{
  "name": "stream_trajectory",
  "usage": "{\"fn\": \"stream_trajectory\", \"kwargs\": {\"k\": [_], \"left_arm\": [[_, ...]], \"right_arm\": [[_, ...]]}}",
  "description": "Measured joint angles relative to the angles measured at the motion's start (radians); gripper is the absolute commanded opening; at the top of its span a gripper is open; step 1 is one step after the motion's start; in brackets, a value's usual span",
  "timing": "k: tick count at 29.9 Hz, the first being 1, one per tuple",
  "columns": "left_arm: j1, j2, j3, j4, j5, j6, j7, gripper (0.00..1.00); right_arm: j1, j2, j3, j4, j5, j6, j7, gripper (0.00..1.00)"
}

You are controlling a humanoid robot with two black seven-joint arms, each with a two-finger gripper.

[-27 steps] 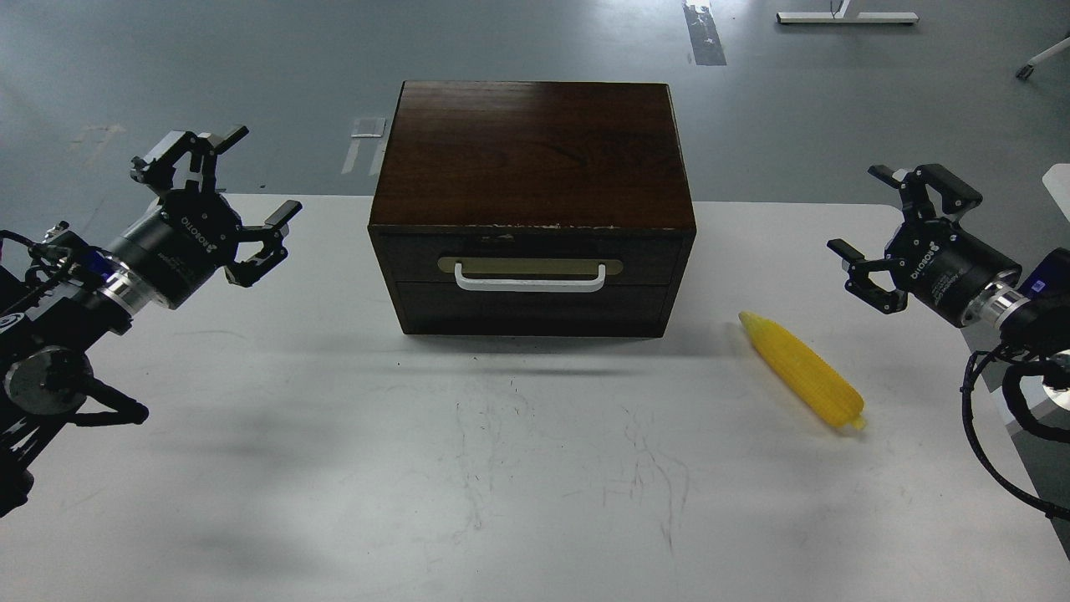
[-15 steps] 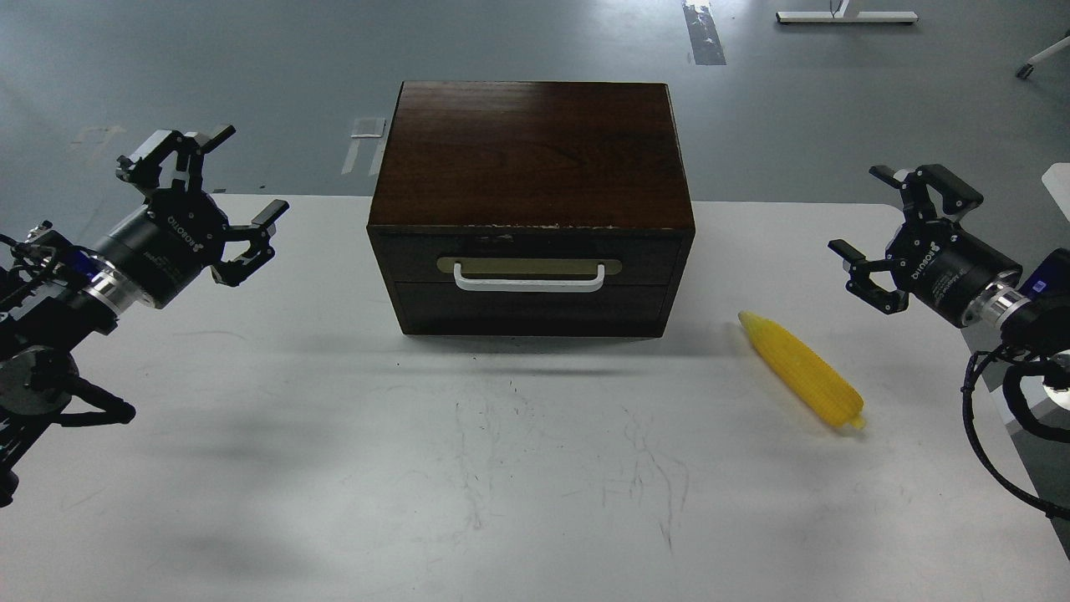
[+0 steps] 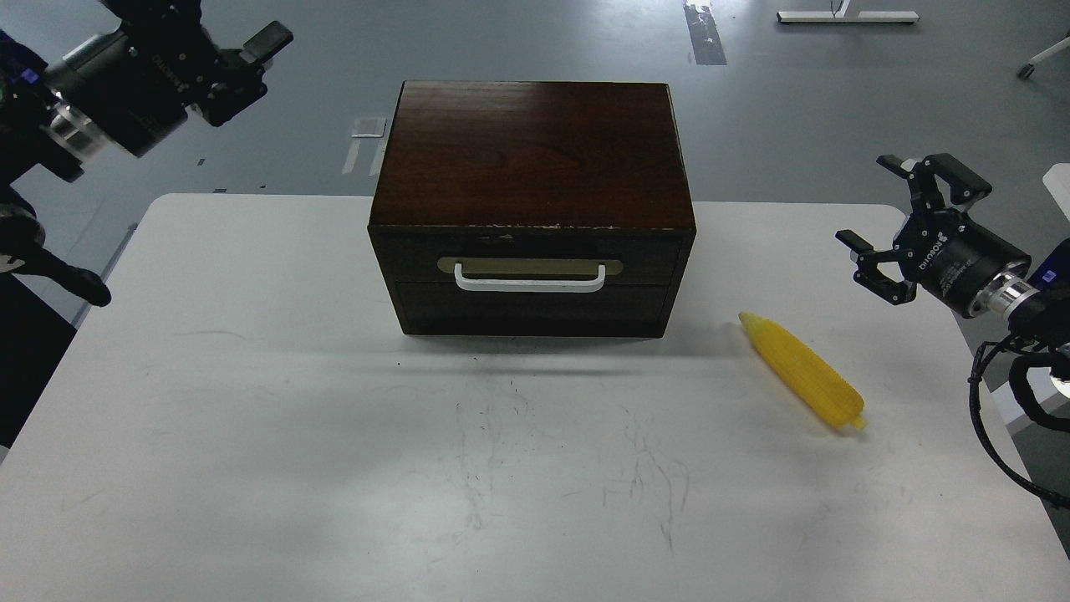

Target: Put corn in drawer with both arms

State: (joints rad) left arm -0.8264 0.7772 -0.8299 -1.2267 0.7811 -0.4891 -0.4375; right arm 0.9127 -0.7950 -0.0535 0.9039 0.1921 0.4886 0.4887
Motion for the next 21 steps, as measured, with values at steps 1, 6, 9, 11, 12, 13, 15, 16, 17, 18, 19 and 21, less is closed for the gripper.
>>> {"fn": "stream_trajectory", "kwargs": {"k": [1,6,9,11,12,13,15,16,17,18,19,21], "left_arm": [[-0.019,-0.005,0.001,-0.021,0.055,0.0,-0.003,0.98],[-0.142,-0.13,0.027,-0.137,0.451,0.0,-0.023,0.98],[-0.233,-0.197,0.11,-0.156,0.627,0.0,-0.045,0.98],[-0.328,-0.228,0.234,-0.159,0.736,0.0,-0.05,0.98],[-0.38,-0.241,0.305,-0.158,0.788,0.0,-0.051,0.98],[-0.425,-0.253,0.367,-0.156,0.83,0.0,-0.051,0.98],[-0.501,-0.279,0.485,-0.15,0.897,0.0,-0.051,0.98],[-0.534,-0.29,0.544,-0.144,0.928,0.0,-0.052,0.98],[-0.554,-0.3,0.586,-0.139,0.949,0.0,-0.052,0.98],[-0.572,-0.311,0.628,-0.131,0.971,0.0,-0.052,0.98],[-0.588,-0.325,0.667,-0.124,0.997,0.0,-0.052,0.98],[-0.606,-0.346,0.714,-0.115,1.044,0.0,-0.052,0.98]], "right_arm": [[0.0,0.0,-0.001,-0.006,0.0,0.0,0.0,1.0],[-0.003,0.0,-0.006,-0.017,-0.001,0.0,0.0,1.0],[-0.003,-0.001,-0.006,-0.019,-0.001,0.0,0.0,1.0],[-0.003,-0.001,-0.007,-0.019,-0.001,0.0,0.0,1.0],[-0.003,-0.001,-0.007,-0.019,-0.001,0.0,0.0,1.0],[-0.003,-0.001,-0.007,-0.019,-0.001,0.0,0.0,1.0],[-0.002,-0.001,-0.007,-0.018,-0.001,0.0,0.0,1.0],[-0.002,-0.001,-0.007,-0.018,-0.001,0.0,0.0,1.0],[-0.002,-0.001,-0.007,-0.018,-0.001,0.0,0.0,1.0],[-0.002,-0.001,-0.007,-0.018,-0.001,0.0,0.0,1.0],[-0.003,-0.001,-0.007,-0.018,-0.001,0.0,0.0,1.0],[-0.005,-0.001,-0.007,-0.018,-0.002,0.0,0.0,1.0]]}}
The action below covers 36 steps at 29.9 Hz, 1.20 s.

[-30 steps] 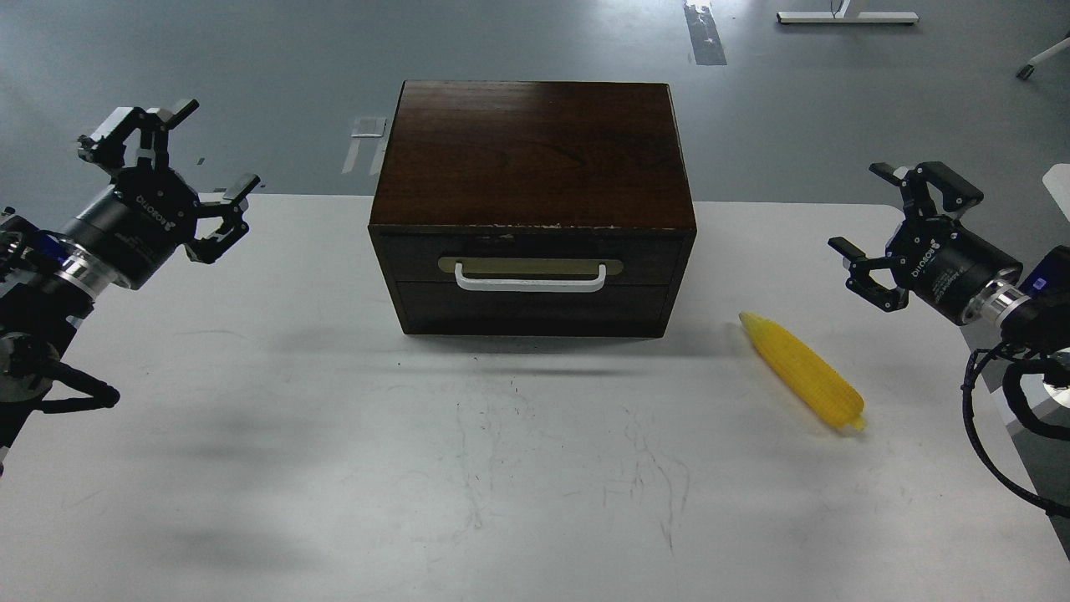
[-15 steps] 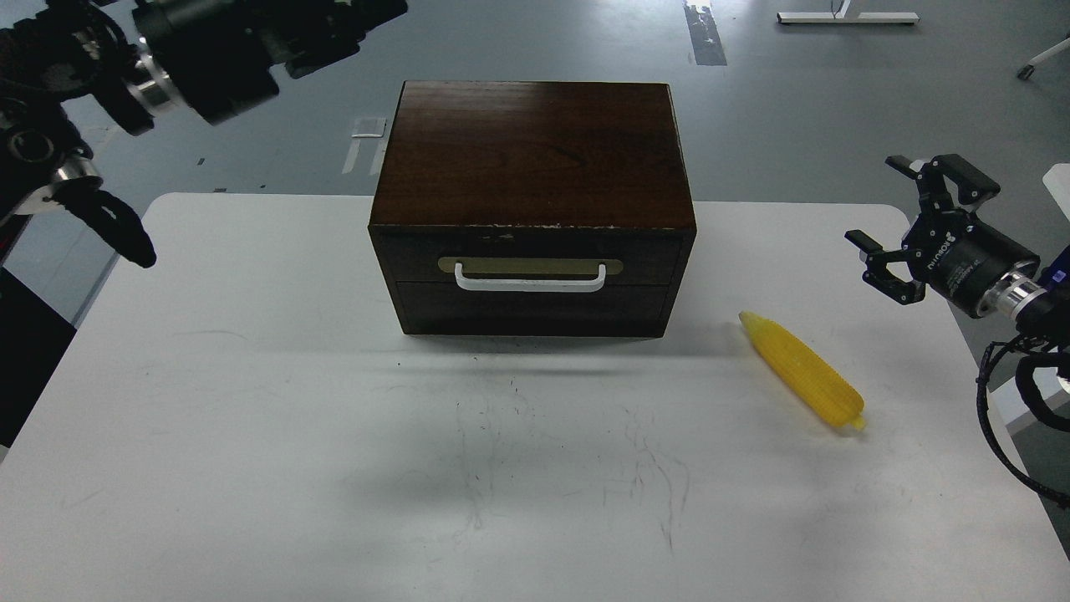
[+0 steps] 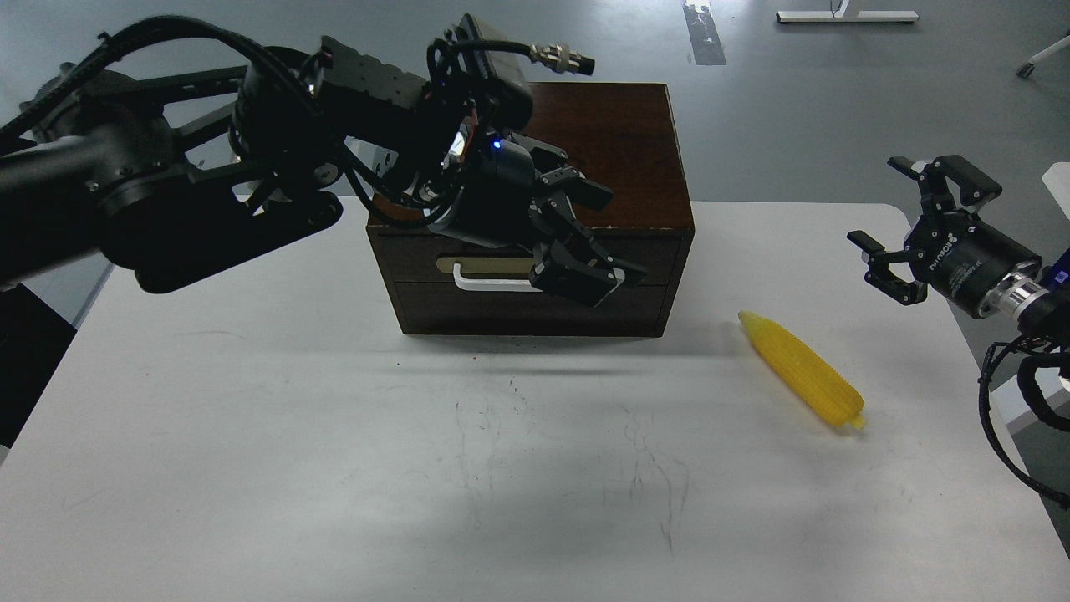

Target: Put corn in drawer with both arms

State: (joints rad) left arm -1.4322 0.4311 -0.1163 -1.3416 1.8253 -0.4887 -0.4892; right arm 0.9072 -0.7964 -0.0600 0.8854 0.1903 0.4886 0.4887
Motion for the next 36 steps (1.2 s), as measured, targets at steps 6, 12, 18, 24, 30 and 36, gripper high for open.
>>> {"fn": "stream_trajectory", "kwargs": {"k": [6,12,18,24,30,36], "left_arm": [[-0.009,-0.07,0.057,0.056,0.182,0.0,0.0,0.98],[-0.009,-0.097,0.115,0.118,0.246,0.0,0.001,0.98],[-0.003,-0.088,0.17,0.131,0.262,0.0,0.001,0.98],[0.004,-0.086,0.199,0.142,0.265,0.0,0.001,0.98],[0.005,-0.089,0.21,0.152,0.266,0.0,0.001,0.98],[0.016,-0.092,0.21,0.155,0.268,0.0,0.001,0.98]], "right_arm": [[-0.002,-0.002,0.0,-0.001,0.0,0.0,0.0,1.0],[-0.002,-0.002,0.003,0.0,0.0,0.0,0.0,1.0],[-0.004,-0.006,0.005,0.001,0.0,0.0,0.0,1.0],[-0.005,-0.006,0.006,0.001,0.0,0.0,0.0,1.0],[-0.006,-0.008,0.006,0.001,0.0,0.0,0.0,1.0],[-0.009,-0.008,0.006,0.001,0.0,0.0,0.0,0.99]]}}
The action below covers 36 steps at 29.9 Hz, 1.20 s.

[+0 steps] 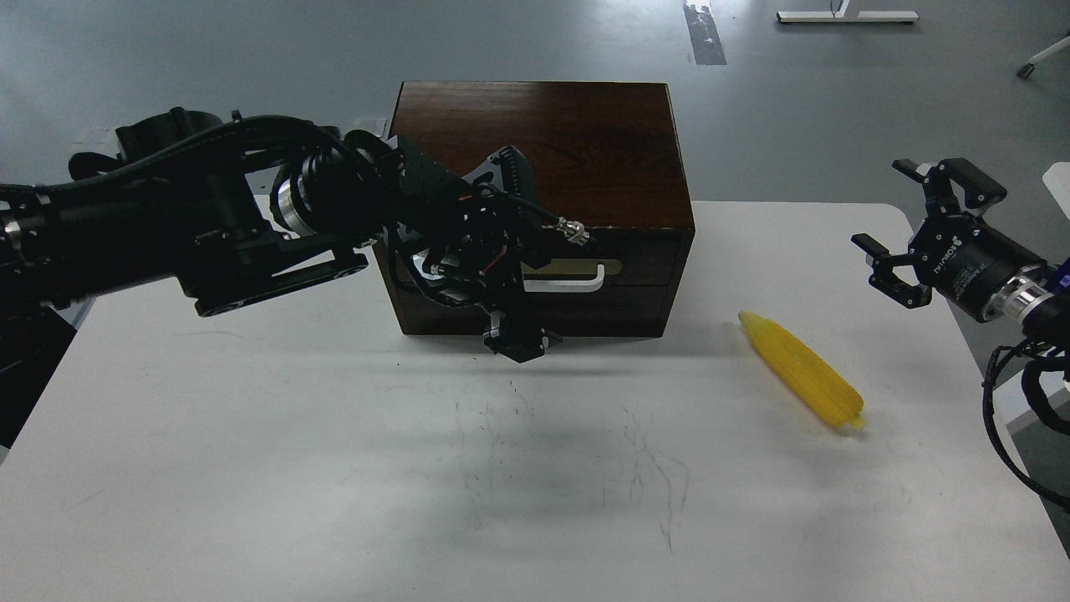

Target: Put corn in drawer with both arms

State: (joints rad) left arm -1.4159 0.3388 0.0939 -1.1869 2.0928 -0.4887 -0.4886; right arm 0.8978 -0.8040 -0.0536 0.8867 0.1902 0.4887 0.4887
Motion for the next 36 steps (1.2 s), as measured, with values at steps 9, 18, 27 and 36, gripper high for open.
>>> {"fn": "stream_trajectory", "kwargs": {"k": [9,18,27,36], "left_arm": [[0.002,-0.004,0.021,0.011,0.001,0.0,0.0,0.98],[0.008,-0.015,0.021,0.025,0.001,0.0,0.0,0.98],[0.009,-0.025,0.041,0.024,0.001,0.0,0.0,0.98],[0.008,-0.018,0.06,-0.017,0.001,0.0,0.0,0.98]], "right_arm": [[0.0,0.0,0.001,0.0,0.0,0.0,0.0,1.0],[0.0,-0.004,0.002,0.0,0.0,0.0,0.0,1.0],[0.0,-0.006,0.002,0.0,0.0,0.0,0.0,1.0],[-0.002,-0.016,0.003,0.0,0.0,0.0,0.0,1.0]]}}
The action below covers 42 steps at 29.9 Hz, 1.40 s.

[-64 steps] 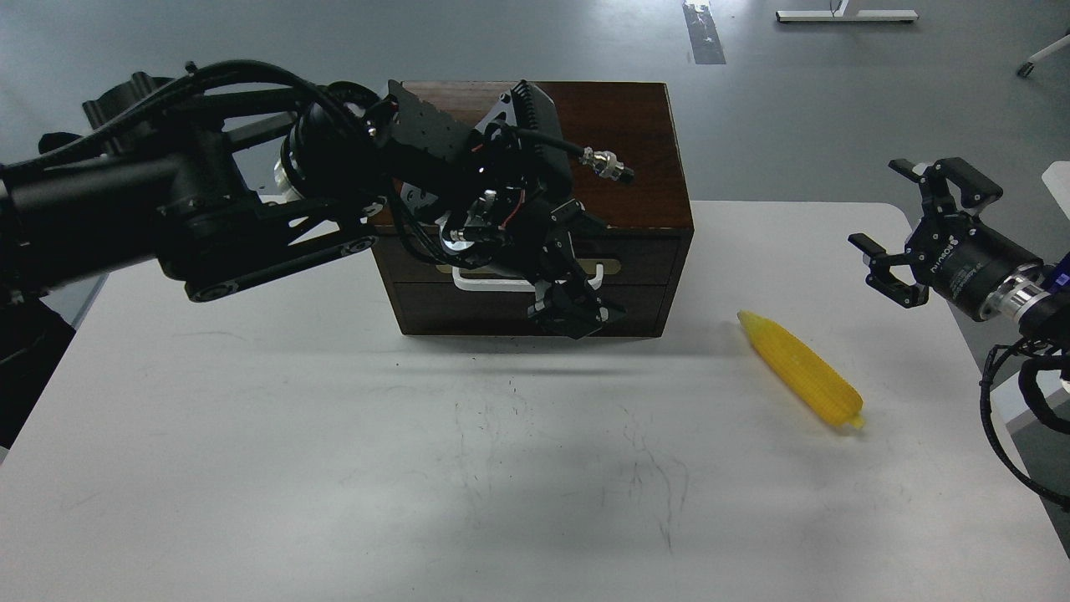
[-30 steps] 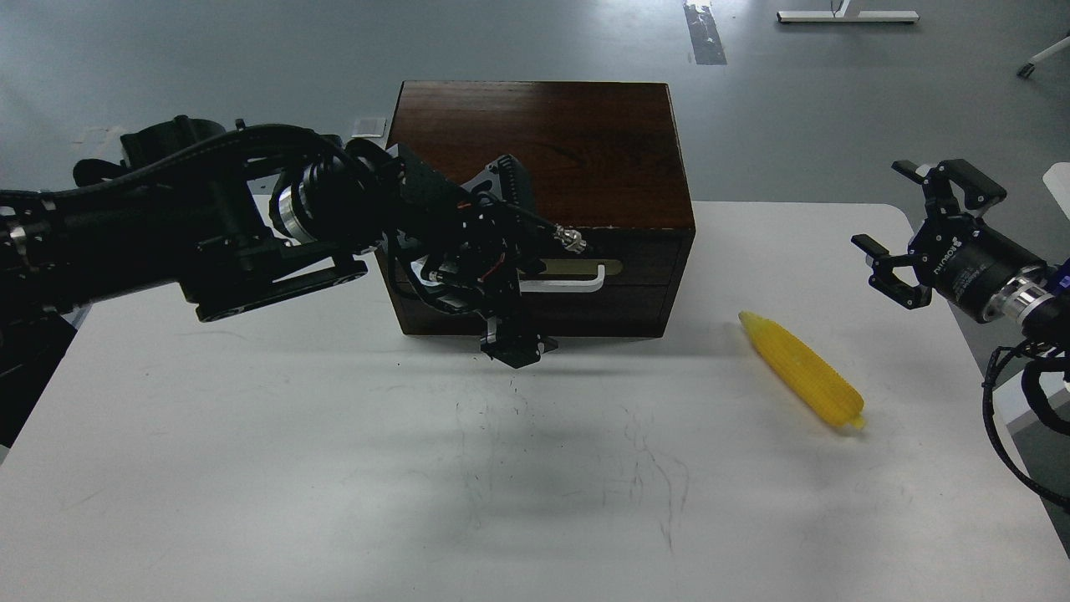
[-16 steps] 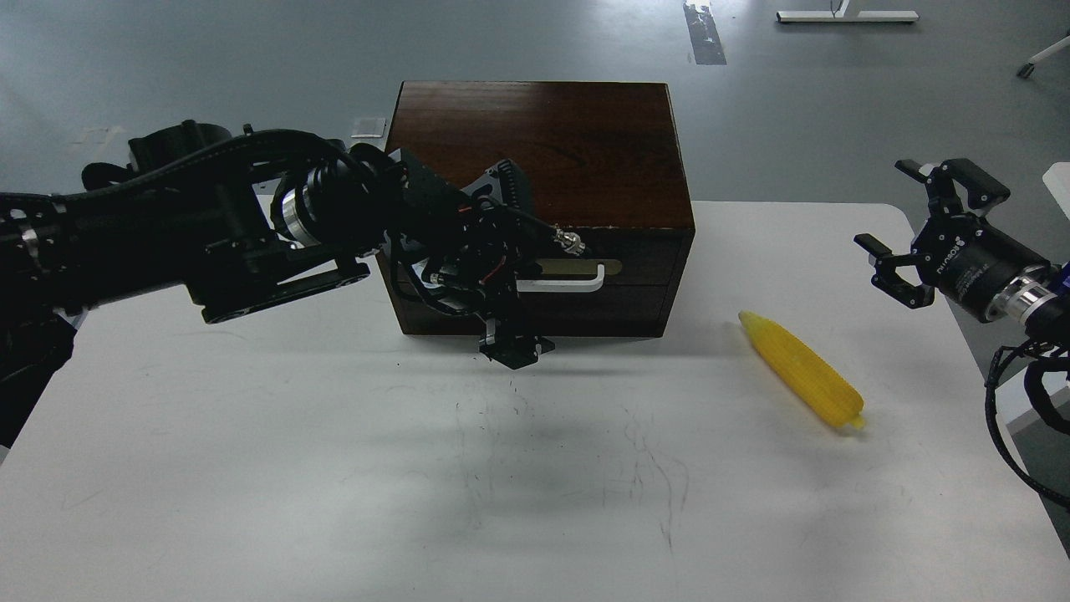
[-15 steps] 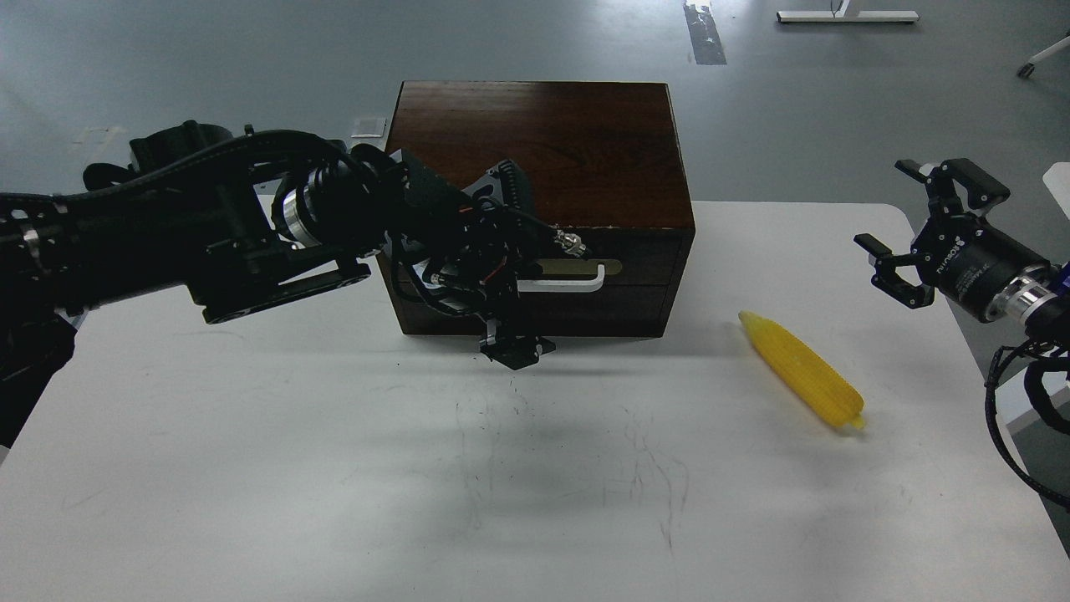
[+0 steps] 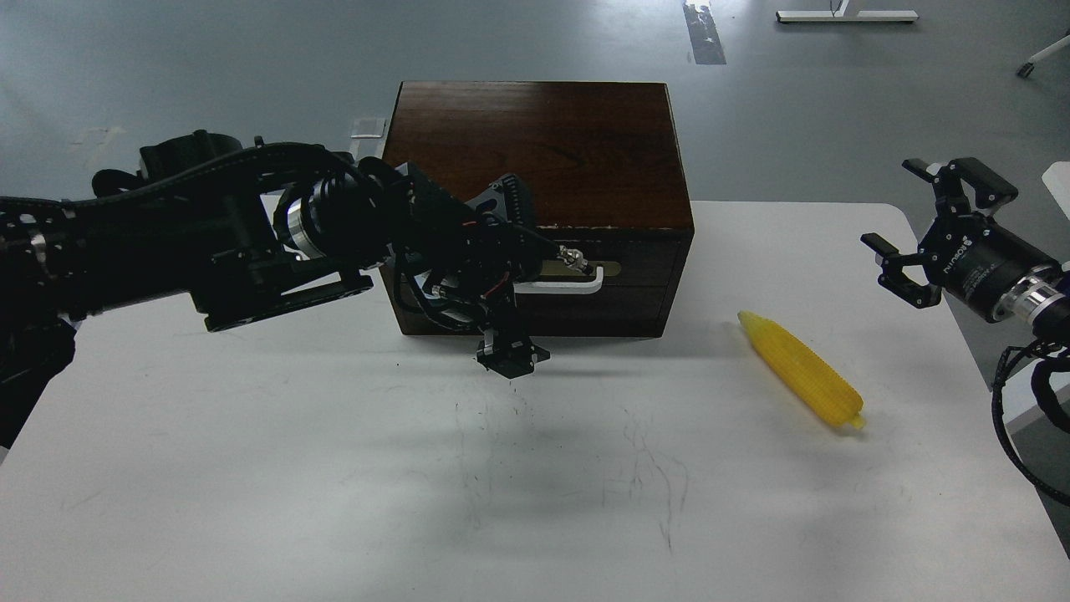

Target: Put corn in drawer with both arms

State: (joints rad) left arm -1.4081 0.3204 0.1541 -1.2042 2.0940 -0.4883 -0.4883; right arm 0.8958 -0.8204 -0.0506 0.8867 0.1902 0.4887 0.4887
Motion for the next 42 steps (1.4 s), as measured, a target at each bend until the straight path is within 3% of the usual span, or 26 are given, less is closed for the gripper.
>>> {"fn": "stream_trajectory", "kwargs": {"k": [24,33,36,42], "left_arm": [[-0.033,0.083,0.002,-0.333,-0.012,0.0,-0.001,0.98],[-0.059,0.083,-0.011,-0.351,-0.025,0.0,0.0,0.98],[-0.077,0.088,-0.054,-0.351,-0.14,0.0,0.0,0.98],[-0.073,0.165,-0.201,-0.326,-0.657,0.0,0.0,0.98]], "right_arm": [[0.0,0.001,0.0,0.001,-0.002,0.0,0.0,1.0],[0.002,0.001,0.0,0.001,-0.002,0.0,0.0,1.0],[0.002,0.001,0.0,0.001,-0.002,0.0,0.0,1.0],[0.002,-0.009,0.0,0.0,-0.002,0.0,0.0,0.99]]}}
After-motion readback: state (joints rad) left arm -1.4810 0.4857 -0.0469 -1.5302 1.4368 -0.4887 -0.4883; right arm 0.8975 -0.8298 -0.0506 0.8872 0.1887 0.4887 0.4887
